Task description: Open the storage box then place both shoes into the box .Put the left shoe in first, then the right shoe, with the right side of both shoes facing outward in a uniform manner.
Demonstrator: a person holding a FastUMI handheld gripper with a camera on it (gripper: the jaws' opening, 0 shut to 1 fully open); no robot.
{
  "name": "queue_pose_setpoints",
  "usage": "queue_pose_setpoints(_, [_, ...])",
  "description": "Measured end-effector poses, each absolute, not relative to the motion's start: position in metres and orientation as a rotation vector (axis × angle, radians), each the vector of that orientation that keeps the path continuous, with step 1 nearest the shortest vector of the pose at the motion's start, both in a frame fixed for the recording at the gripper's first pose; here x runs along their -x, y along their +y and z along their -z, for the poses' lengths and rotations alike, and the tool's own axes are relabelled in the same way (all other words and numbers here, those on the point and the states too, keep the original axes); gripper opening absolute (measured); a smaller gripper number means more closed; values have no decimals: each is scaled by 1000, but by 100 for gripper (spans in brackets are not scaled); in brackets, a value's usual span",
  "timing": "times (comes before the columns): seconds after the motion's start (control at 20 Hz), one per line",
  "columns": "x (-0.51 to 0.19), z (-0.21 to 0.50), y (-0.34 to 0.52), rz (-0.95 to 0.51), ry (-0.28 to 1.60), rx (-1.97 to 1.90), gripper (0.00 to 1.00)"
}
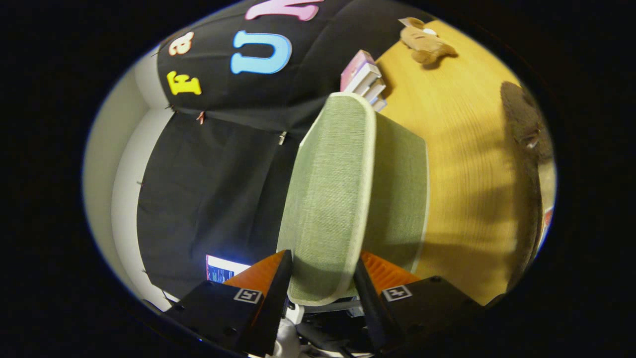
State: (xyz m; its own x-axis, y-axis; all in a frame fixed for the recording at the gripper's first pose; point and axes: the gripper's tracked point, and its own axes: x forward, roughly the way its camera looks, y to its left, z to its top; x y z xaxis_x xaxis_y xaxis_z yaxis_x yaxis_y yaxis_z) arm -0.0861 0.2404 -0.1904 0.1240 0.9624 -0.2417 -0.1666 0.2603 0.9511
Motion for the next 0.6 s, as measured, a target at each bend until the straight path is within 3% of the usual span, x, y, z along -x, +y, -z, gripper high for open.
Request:
queue_pose_setpoints(0.2, [85,189,229,-968,1126,-920,57])
queue_pose_setpoints(0.3, [86,184,226,-964,1146,-912,38])
queue_pose_setpoints(0.4, [92,178,230,-989,1181,-900,29])
queue_pose_setpoints(0.6, [101,165,245,-1035,1225,-892,29])
